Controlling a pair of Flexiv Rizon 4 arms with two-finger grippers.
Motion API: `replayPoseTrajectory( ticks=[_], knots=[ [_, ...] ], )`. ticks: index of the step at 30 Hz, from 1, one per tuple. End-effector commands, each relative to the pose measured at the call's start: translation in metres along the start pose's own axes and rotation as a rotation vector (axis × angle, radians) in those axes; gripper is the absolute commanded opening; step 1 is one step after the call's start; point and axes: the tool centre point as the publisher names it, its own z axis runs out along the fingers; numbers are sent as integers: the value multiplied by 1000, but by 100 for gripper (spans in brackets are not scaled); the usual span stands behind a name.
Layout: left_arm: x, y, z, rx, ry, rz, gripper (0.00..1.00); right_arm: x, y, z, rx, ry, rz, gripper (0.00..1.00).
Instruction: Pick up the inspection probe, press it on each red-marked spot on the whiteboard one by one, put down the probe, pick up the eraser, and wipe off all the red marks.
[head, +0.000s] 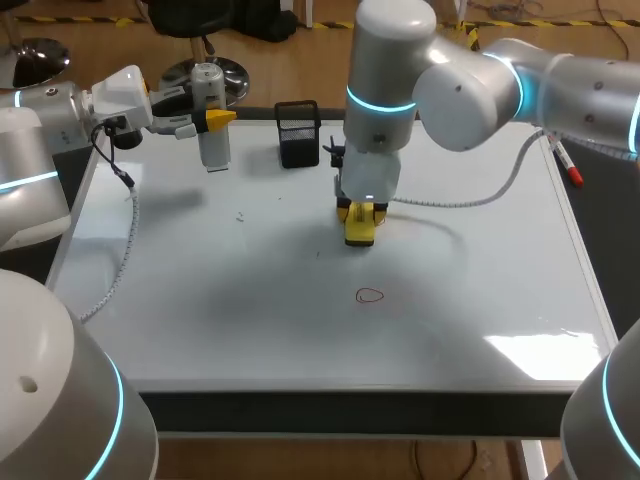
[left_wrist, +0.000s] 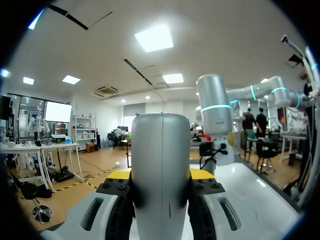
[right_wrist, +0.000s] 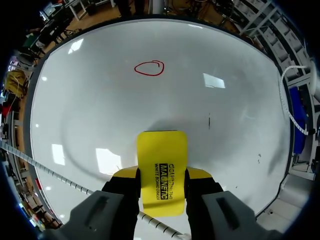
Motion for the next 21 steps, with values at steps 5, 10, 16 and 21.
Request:
replayPoseTrajectory(
  ticks=[5, 10, 16, 21],
  knots=[
    [0, -1, 1, 1, -1, 1, 0, 1, -2, 5, -7, 5, -5, 0],
    [0, -1, 1, 1, -1, 1, 0, 5, 0, 8, -15, 5, -2, 0],
    [0, -1, 1, 1, -1, 1, 0, 10, 2, 14, -23, 8, 0, 0],
    [0, -1, 1, 1, -1, 1, 0, 15, 2, 15, -28, 13, 3, 0]
  ],
)
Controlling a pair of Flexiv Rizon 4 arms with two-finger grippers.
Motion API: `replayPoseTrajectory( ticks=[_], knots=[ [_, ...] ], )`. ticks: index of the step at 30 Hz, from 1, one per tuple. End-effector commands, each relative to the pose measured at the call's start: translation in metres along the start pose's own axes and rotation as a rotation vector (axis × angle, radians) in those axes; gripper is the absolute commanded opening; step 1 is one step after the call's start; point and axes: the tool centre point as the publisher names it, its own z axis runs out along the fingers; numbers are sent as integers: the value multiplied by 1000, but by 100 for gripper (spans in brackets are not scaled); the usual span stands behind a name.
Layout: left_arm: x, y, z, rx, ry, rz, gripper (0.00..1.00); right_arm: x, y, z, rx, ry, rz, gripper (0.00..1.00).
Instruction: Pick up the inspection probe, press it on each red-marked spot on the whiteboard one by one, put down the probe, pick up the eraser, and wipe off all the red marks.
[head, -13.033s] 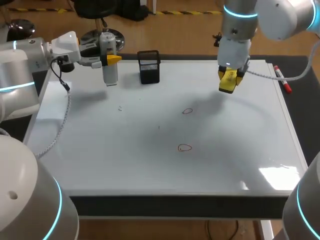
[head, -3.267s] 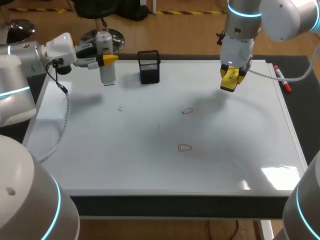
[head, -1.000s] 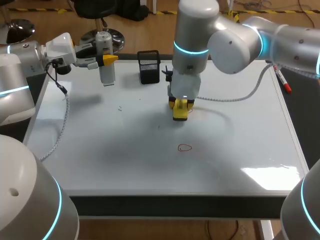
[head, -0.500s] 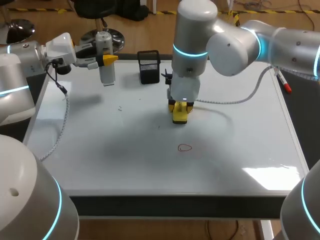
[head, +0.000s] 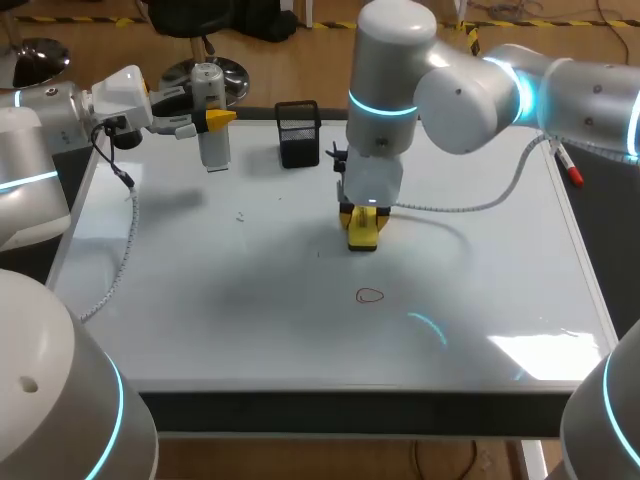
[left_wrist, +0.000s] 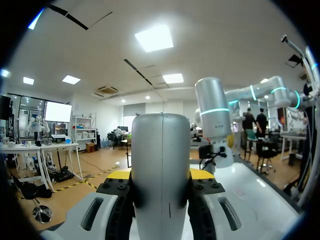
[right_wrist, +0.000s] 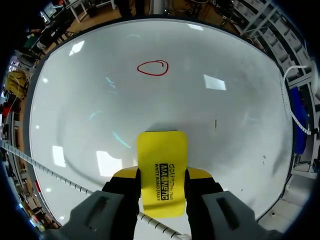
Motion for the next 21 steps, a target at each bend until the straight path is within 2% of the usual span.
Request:
replayPoseTrajectory(
  ticks=[1, 21],
  knots=[
    [0, -1, 1, 1, -2, 1, 0, 8, 0, 4, -2, 3, -1, 0],
    [0, -1, 1, 1, -2, 1, 0, 38, 2, 4, -12, 18, 24, 0]
  ],
)
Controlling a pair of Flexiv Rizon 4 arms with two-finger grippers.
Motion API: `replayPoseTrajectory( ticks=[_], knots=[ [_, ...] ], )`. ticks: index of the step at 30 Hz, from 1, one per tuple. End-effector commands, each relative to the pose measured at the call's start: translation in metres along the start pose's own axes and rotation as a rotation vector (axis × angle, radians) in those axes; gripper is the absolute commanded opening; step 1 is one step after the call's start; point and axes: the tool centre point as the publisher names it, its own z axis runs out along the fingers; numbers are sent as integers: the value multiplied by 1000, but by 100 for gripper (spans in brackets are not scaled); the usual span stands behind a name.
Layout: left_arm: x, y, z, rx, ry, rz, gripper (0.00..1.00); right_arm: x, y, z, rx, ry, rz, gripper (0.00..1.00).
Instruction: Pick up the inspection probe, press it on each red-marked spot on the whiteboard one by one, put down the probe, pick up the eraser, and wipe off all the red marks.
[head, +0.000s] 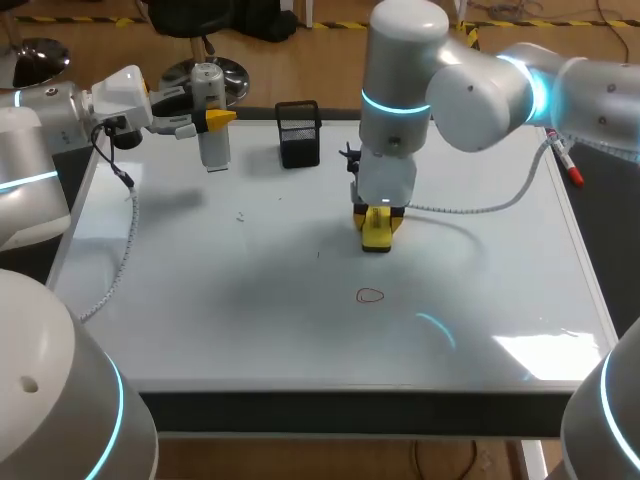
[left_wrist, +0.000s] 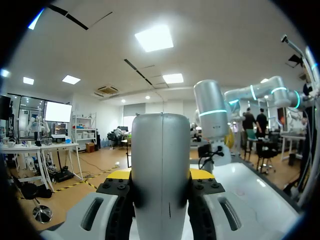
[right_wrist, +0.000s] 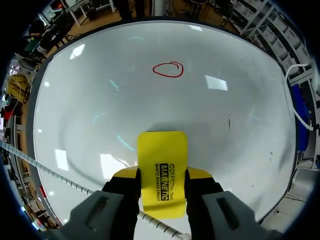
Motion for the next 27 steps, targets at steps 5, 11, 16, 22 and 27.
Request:
replayPoseTrajectory(
  ticks=[5, 11, 16, 22, 27],
  knots=[
    [0, -1, 1, 1, -1, 1, 0, 18, 2, 5, 3, 3, 8, 0],
    [0, -1, 1, 1, -1, 1, 0, 24, 3, 3, 2, 15, 10, 0],
    [0, -1, 1, 1, -1, 1, 0, 27, 3, 2, 3, 23, 14, 0],
    [0, -1, 1, 1, -1, 1, 0, 27, 2, -3, 9, 27, 16, 0],
    [0, -1, 1, 1, -1, 1, 0, 26, -1, -16, 27, 27, 12, 0]
  ],
)
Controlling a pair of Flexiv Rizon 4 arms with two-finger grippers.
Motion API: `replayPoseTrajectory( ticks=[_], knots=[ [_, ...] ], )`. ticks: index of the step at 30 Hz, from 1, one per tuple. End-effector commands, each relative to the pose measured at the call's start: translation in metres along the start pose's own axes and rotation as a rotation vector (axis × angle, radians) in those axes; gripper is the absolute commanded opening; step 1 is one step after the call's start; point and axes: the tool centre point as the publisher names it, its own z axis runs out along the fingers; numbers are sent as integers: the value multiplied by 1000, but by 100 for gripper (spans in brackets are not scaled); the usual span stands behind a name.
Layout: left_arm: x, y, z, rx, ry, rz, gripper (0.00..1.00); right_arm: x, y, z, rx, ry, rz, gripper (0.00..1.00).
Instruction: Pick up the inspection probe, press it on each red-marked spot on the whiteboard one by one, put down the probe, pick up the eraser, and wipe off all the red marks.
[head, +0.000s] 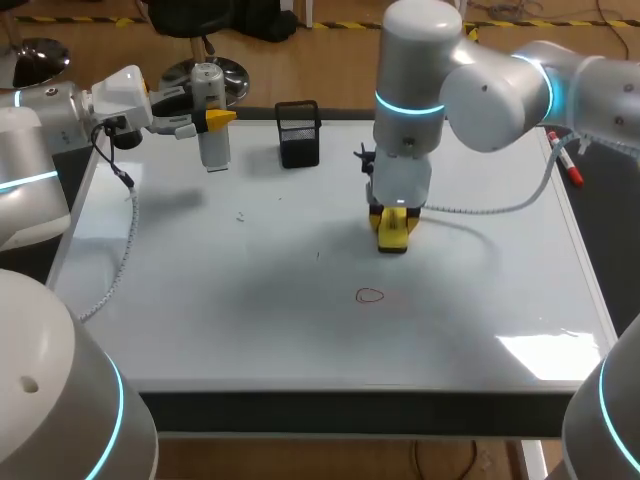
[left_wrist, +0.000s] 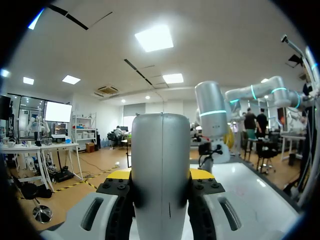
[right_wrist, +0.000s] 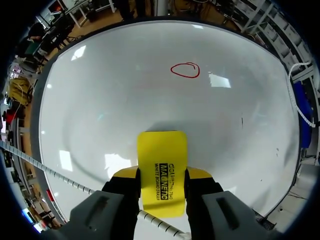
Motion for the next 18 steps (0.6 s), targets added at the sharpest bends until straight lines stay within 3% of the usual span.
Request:
replayPoseTrajectory(
  ticks=[1, 9, 18],
  knots=[
    [0, -1, 1, 1, -1, 1, 0, 3, -1, -15, 16, -2, -5, 0],
    [0, -1, 1, 1, -1, 1, 0, 14, -11, -42, 50, 5, -4, 0],
    [0, -1, 1, 1, -1, 1, 0, 43, -30, -57, 65, 25, 38, 0]
  ],
)
